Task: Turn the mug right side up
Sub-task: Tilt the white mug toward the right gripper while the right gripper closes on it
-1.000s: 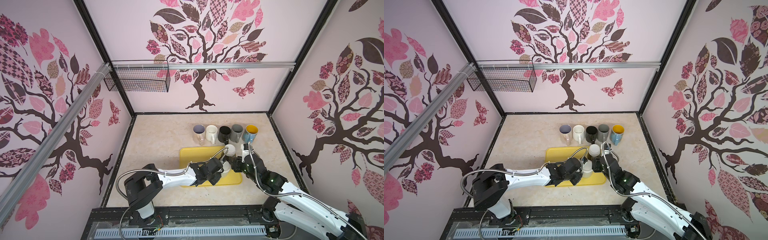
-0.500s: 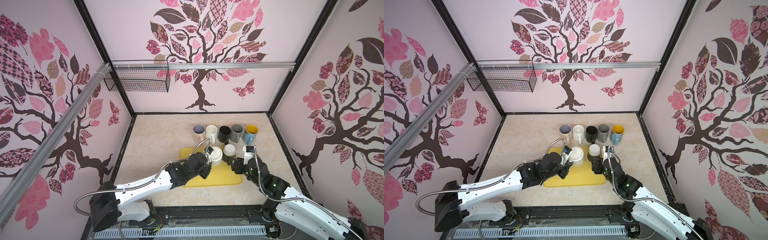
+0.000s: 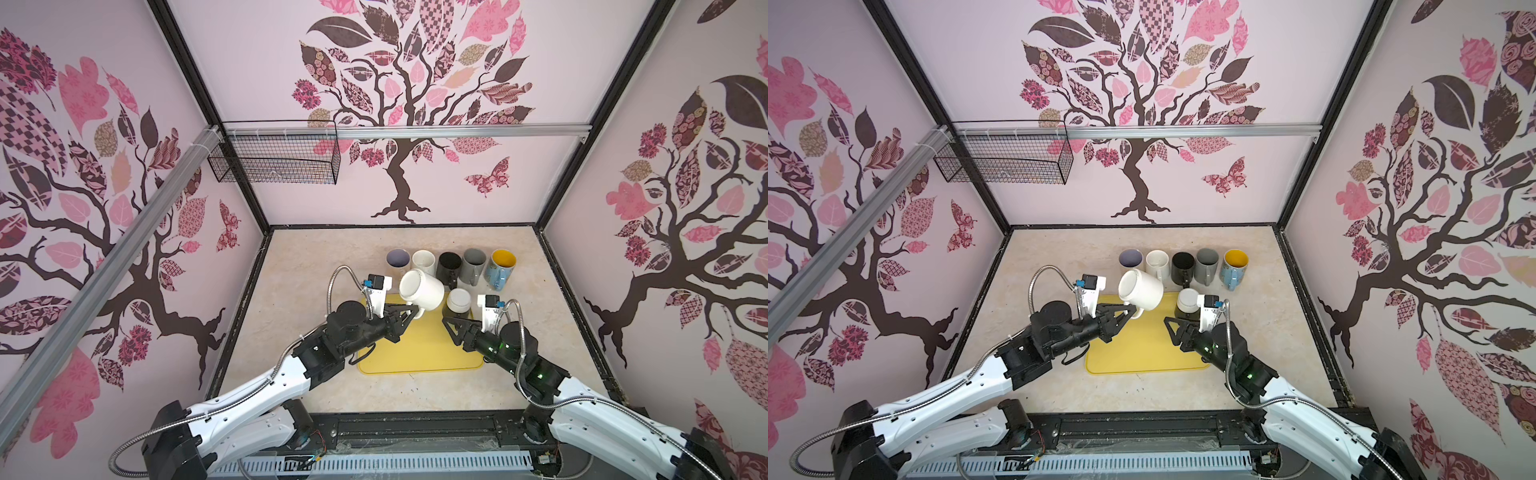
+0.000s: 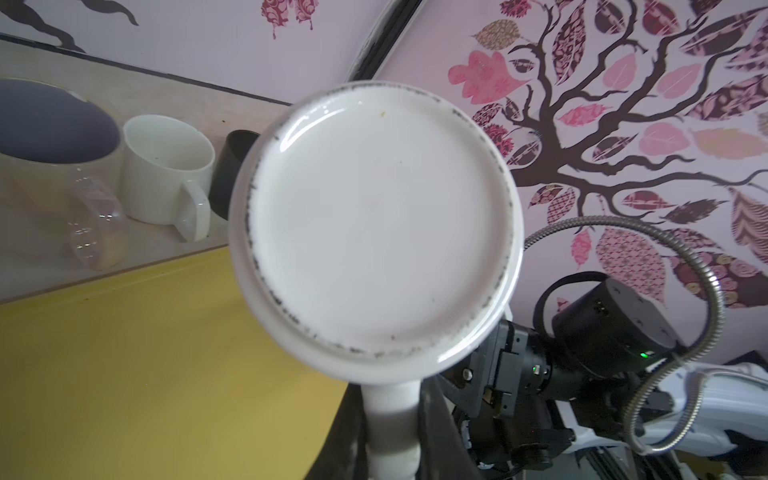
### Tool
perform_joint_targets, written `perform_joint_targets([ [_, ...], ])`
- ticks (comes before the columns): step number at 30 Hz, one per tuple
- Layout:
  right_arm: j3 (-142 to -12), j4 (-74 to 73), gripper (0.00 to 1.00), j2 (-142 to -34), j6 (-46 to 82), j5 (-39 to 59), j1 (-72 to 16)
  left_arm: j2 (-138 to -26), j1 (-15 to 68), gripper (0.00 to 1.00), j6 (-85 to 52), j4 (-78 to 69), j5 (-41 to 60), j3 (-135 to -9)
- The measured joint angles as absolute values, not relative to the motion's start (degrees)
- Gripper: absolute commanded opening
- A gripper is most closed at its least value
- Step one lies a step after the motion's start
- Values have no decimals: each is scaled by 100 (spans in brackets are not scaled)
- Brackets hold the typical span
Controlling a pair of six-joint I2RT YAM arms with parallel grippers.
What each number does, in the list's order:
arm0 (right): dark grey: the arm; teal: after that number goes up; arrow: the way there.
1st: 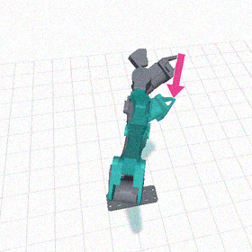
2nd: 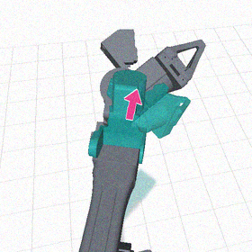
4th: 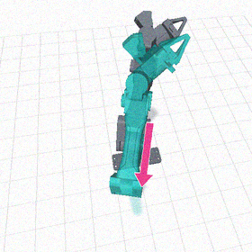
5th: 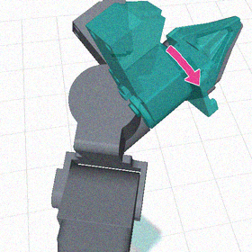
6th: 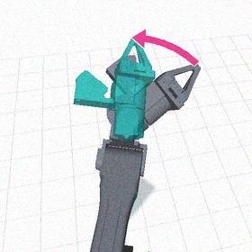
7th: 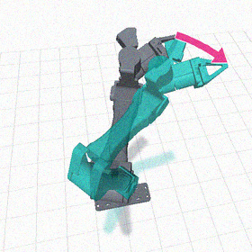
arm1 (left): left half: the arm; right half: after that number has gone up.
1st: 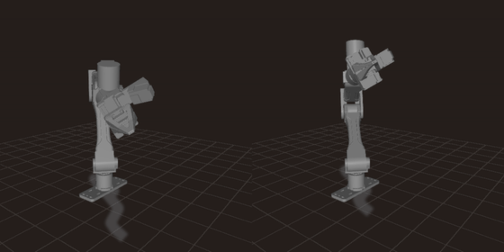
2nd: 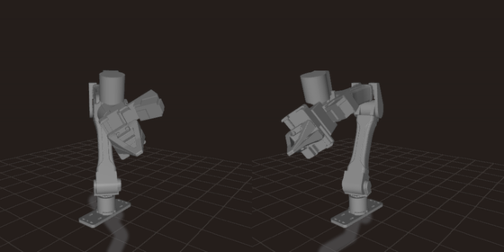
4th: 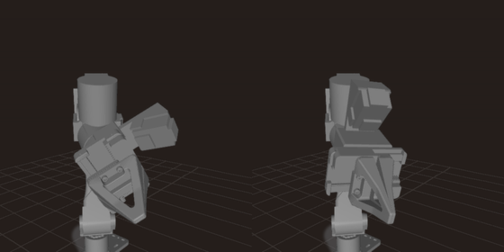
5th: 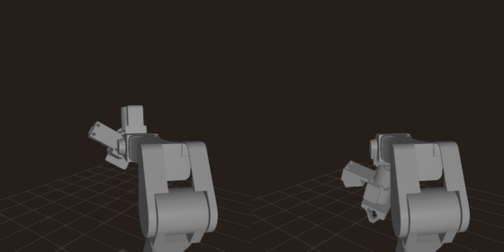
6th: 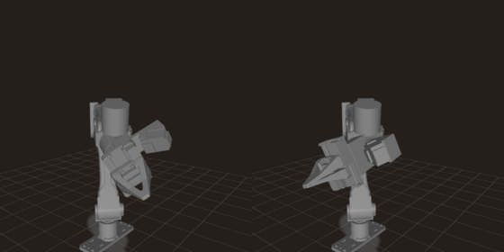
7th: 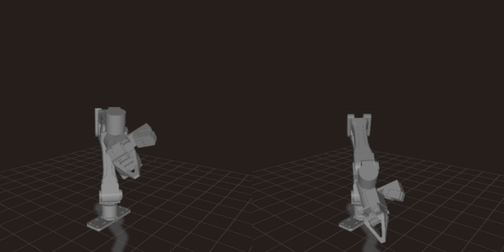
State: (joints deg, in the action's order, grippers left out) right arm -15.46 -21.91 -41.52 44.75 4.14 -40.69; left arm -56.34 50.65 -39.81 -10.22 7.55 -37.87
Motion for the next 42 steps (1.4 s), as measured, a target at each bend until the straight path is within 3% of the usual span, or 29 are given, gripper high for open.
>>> perform_joint_targets([
  [11,-1483,-4117,59,-4189,5513,1382,-4069,-6066,5024,0,-5122,-3017,1667,-3548],
  [30,-1680,-4842,52,-4539,5852,1627,-4069,-6455,5015,0,-5581,-4123,1981,-3306],
  [42,-2060,-5179,37,-5048,5942,1706,-4082,-6611,4965,0,-5798,-4801,1868,-3245],
])
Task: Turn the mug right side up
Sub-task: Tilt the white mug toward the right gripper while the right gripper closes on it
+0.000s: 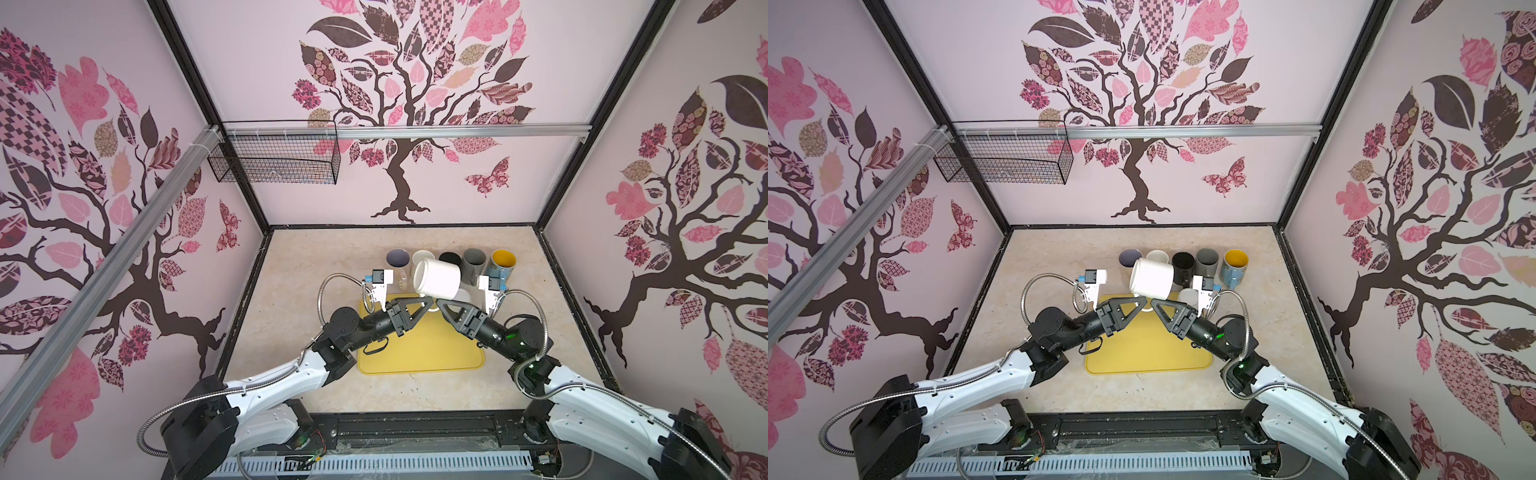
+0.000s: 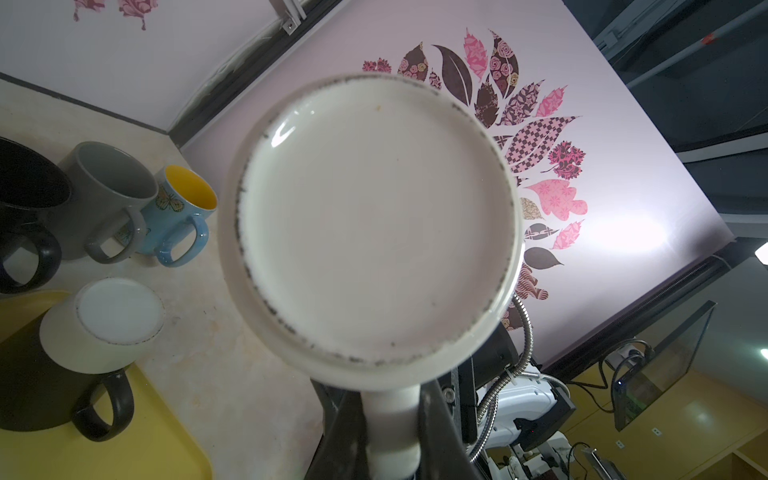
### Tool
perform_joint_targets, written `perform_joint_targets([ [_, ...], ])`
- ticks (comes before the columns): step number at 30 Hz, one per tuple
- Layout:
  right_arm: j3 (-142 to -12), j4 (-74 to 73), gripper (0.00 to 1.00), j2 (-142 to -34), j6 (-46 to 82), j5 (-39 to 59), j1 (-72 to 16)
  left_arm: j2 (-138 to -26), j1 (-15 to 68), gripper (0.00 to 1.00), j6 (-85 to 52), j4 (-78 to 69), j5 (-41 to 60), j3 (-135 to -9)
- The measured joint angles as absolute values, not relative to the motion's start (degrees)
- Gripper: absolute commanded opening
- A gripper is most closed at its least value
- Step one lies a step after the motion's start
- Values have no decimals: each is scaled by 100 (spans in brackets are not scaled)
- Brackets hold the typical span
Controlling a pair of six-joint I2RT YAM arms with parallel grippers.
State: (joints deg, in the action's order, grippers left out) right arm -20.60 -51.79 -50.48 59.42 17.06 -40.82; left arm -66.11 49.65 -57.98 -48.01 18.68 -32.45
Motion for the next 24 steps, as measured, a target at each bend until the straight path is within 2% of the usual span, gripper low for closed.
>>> perform_joint_targets([
  [5,-2062,-5524,35,-5308,6084,1737,-4080,-6718,4950,0,-5874,-4967,1828,-3214],
  [8,-2069,-5660,25,-5433,6176,1791,-4084,-6768,4945,0,-5898,-5033,1806,-3183],
  [11,-2128,-5756,4,-5516,6309,1831,-4093,-6781,4928,0,-5889,-5085,1750,-3162],
  [12,-2147,-5778,0,-5524,6307,1833,-4097,-6781,4928,0,-5889,-5120,1743,-3155],
  [14,-2150,-5793,0,-5527,6318,1844,-4104,-6775,4930,1,-5887,-5168,1741,-3138],
  [17,-2150,-5714,0,-5527,6300,1865,-4108,-6707,4936,25,-5863,-5057,1693,-3098],
  [18,-2150,-5675,0,-5527,6287,1881,-4112,-6648,4945,28,-5841,-4945,1678,-3094],
  [24,-2296,-5450,0,-5537,6204,1822,-4062,-6106,4936,31,-5601,-4062,1566,-3030],
])
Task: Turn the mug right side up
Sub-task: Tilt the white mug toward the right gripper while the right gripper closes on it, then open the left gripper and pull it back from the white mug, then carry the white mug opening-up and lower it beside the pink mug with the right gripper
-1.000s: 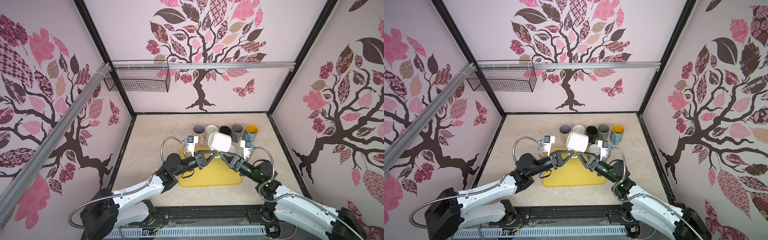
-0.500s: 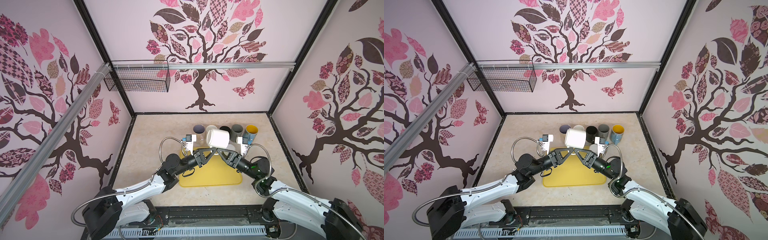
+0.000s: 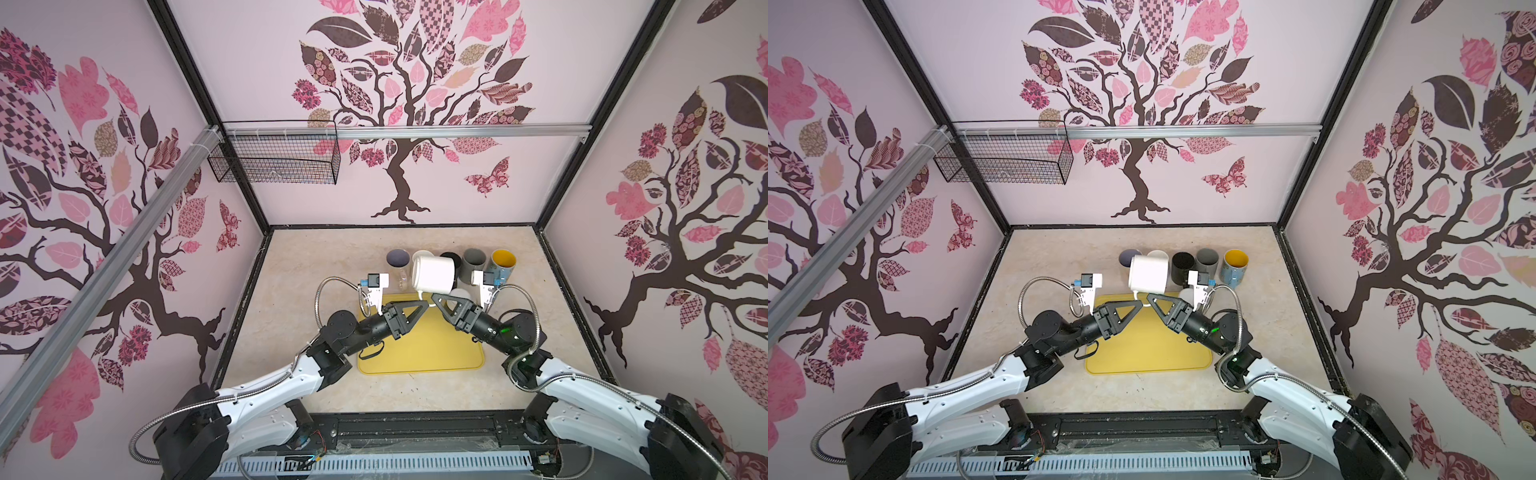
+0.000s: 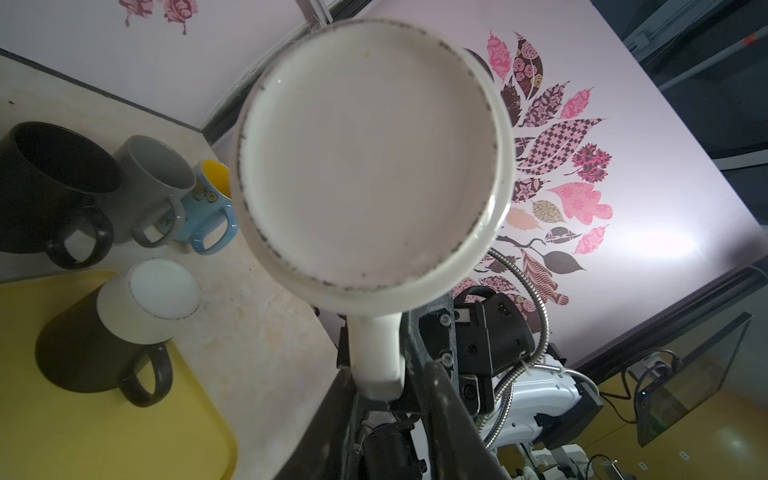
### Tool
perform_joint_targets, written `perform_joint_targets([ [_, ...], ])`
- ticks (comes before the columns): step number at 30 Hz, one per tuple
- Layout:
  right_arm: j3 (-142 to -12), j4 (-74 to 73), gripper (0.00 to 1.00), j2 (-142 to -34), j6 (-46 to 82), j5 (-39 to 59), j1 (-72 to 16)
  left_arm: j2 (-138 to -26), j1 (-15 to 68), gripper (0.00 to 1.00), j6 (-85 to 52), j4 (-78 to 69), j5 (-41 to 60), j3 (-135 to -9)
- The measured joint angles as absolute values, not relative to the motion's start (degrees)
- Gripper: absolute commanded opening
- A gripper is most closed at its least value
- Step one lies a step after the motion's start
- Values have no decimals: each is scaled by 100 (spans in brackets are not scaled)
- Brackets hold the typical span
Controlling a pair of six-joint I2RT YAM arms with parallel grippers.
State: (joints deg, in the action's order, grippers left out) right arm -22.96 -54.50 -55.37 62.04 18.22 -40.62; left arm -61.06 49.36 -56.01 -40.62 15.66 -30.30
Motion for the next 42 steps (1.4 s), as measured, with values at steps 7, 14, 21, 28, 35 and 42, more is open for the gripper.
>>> perform_joint_targets([
  [7,-2423,-5400,0,-5669,6149,1988,-4034,-5835,4678,32,-5406,-3531,1573,-3030],
  [14,-2582,-4372,0,-5671,5889,2021,-4042,-5789,4578,32,-5334,-3138,1520,-3030],
  [21,-3297,-2467,0,-5704,5387,1758,-4086,-5153,4565,60,-5002,-1741,913,-3020],
  [28,-3942,-1138,0,-6106,4751,1496,-4261,-4984,4563,66,-4211,681,296,-3350],
  [35,-4530,49,0,-6554,4143,1109,-4386,-5319,4567,66,-3531,2071,121,-3597],
  [42,-5175,998,0,-7144,3511,412,-4512,-4718,4569,64,-3450,2239,-62,-3465],
])
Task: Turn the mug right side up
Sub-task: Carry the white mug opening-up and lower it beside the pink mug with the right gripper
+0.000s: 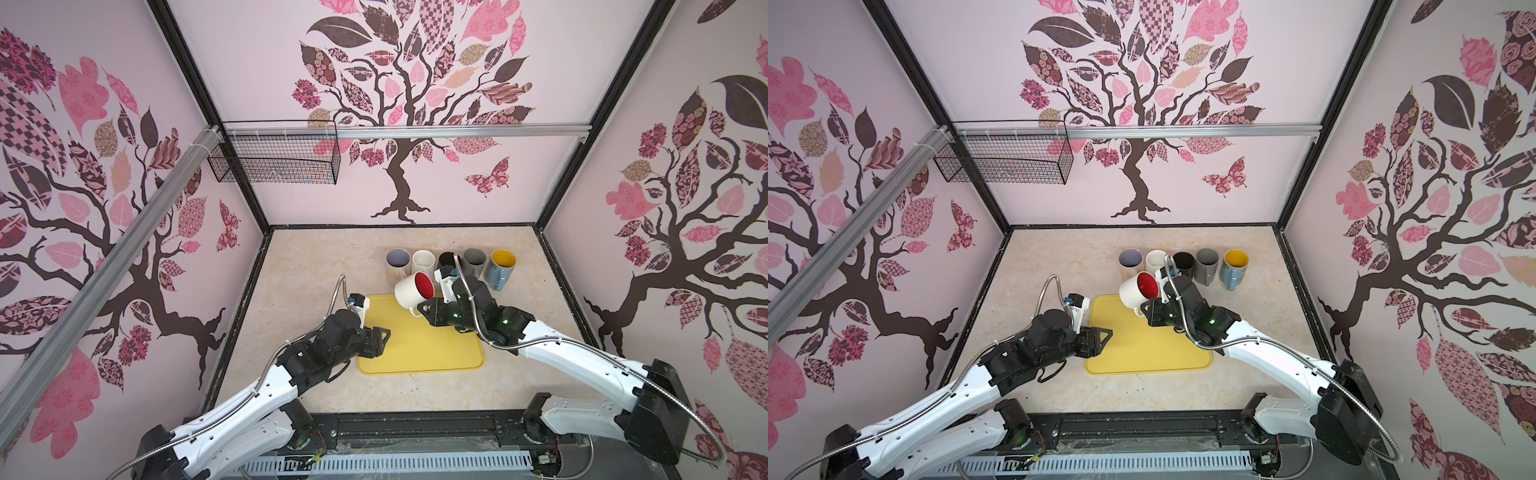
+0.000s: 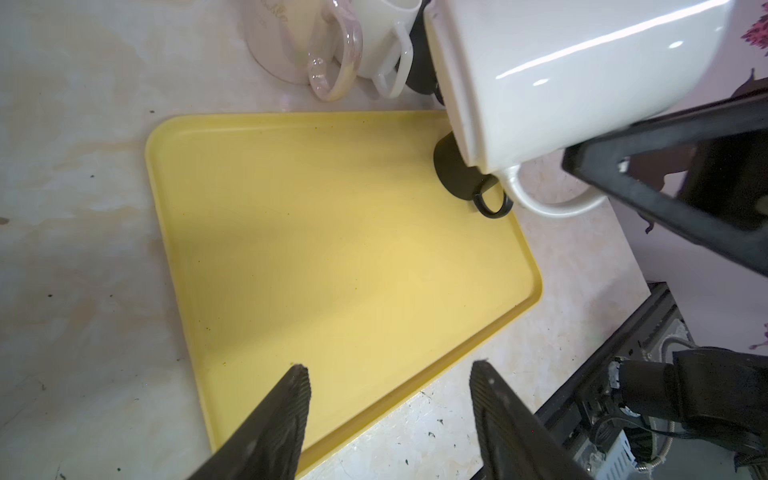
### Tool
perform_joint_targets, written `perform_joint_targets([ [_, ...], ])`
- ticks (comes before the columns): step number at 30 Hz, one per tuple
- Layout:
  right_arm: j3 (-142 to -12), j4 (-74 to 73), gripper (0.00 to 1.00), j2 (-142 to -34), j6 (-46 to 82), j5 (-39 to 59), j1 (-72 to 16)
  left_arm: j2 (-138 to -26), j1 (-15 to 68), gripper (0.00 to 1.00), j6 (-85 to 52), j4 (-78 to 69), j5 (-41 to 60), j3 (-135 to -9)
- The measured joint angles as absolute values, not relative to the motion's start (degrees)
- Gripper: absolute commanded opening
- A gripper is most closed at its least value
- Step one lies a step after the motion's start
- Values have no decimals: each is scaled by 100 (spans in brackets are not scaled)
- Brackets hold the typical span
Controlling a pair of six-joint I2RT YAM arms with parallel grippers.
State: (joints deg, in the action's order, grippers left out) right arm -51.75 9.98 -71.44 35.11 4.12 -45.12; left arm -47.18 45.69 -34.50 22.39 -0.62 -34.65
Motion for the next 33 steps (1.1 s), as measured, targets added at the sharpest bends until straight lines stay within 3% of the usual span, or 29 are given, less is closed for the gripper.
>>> perform_joint_targets([
  [11,-6285,1806,0,-8300,3116,45,-4578,-4504,4569,64,-3559,2178,-344,-3050],
  [33,-10060,2812,0,-11701,2473,-832,-4901,-4010,4569,63,-3728,2025,-401,-2613],
])
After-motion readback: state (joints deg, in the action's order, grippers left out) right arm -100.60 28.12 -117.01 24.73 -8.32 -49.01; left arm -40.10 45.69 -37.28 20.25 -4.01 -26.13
